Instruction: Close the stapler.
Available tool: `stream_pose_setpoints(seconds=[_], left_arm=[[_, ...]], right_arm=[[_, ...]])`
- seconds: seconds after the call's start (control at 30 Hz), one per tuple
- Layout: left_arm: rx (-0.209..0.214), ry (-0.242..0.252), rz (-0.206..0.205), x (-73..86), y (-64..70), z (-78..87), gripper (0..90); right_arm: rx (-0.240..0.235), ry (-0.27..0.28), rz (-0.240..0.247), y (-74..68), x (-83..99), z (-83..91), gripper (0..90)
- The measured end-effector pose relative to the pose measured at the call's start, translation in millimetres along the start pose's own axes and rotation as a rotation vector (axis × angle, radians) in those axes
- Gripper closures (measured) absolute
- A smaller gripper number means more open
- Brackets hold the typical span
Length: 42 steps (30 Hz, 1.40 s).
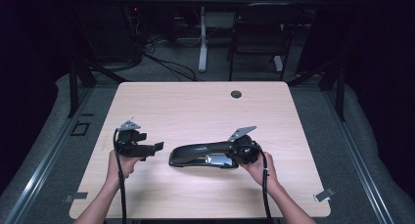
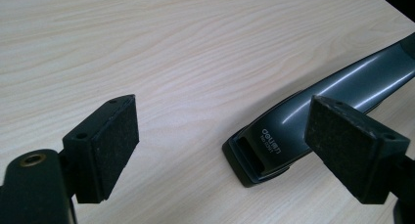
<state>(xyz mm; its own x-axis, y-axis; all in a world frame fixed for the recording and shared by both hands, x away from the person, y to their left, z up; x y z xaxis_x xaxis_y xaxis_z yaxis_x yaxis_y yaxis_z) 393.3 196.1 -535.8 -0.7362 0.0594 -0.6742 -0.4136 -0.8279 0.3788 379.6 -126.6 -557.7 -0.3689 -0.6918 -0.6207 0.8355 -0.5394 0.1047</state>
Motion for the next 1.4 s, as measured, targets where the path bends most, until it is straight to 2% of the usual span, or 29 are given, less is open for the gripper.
stream_pose_setpoints(seconds=[0.13,0.2,0.3,0.43,0.53,0.57,0.63,0.73,0.77,0.87,0.9,0.93,1.0,1.2,1.3,1.37,1.4], left_arm=[[0.001,0.003,-0.003,-0.1,0.2,-0.7,13.2],[-0.004,0.000,-0.005,0.1,0.3,-0.9,13.2],[-0.002,-0.002,-0.007,0.3,0.8,-1.4,13.2],[-0.006,-0.009,-0.015,0.8,1.9,-2.6,13.3],[-0.006,-0.011,-0.017,0.9,2.6,-3.4,13.3],[-0.004,-0.017,-0.016,1.2,2.7,-3.4,13.3],[-0.019,-0.004,-0.014,1.3,3.1,-4.6,13.3],[-0.020,-0.004,-0.016,1.2,3.1,-4.1,13.3],[-0.008,-0.011,-0.016,1.2,2.8,-3.6,13.3],[-0.008,-0.011,-0.014,1.2,2.4,-4.0,13.4],[-0.006,-0.018,-0.016,1.3,2.6,-3.9,13.3],[-0.019,-0.005,-0.015,1.3,3.1,-4.9,13.3],[-0.008,-0.014,-0.021,1.3,3.6,-4.9,13.4],[-0.009,-0.014,-0.022,1.3,3.7,-4.8,13.3],[-0.020,-0.011,-0.028,1.6,4.3,-5.4,13.4],[-0.009,-0.020,-0.028,1.8,4.4,-5.1,13.3],[-0.020,-0.011,-0.029,1.5,4.3,-5.3,13.4]], right_arm=[[-0.009,-0.060,-0.020,8.4,10.6,1.2,83.6],[-0.007,-0.061,-0.039,13.5,14.5,4.9,83.8],[0.038,-0.060,-0.058,23.2,16.3,17.1,83.8],[0.089,0.026,-0.088,32.4,8.0,38.5,84.1],[0.075,0.099,-0.072,26.7,-6.1,52.3,83.5],[0.059,0.103,-0.062,22.3,-10.6,54.9,83.1],[0.036,0.102,-0.030,13.0,-17.6,54.9,83.0],[0.015,0.061,0.002,4.4,-20.3,46.7,83.6],[0.014,0.051,0.002,3.4,-19.9,44.7,84.4],[0.000,0.059,-0.008,6.1,-19.0,44.4,86.9],[-0.004,0.043,-0.013,6.2,-17.8,43.8,87.1],[-0.004,0.028,-0.014,6.1,-16.4,41.8,87.7],[-0.005,-0.001,-0.003,5.2,-12.5,35.2,89.0],[-0.013,0.003,-0.016,4.5,-11.1,32.5,89.4],[-0.017,-0.010,-0.017,4.1,-9.1,29.4,90.0],[-0.013,-0.023,-0.014,3.6,-7.7,26.6,90.0],[-0.015,-0.023,-0.018,3.3,-7.1,25.8,90.0]])
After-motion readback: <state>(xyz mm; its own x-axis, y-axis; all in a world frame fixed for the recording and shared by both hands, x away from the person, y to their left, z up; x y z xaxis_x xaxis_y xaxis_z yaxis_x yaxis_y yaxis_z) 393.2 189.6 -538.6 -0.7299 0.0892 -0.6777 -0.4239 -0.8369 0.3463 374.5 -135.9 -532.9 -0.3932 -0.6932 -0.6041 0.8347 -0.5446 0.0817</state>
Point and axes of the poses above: each handheld gripper's, and its own axes: z roughly backward along the jaws, x roughly out of its underside, y roughly to its right, the point moved 5 cm from there along -z, roughly forward along the jaws, and after that the axes turned 12 degrees about z, right-handed, at the moved point
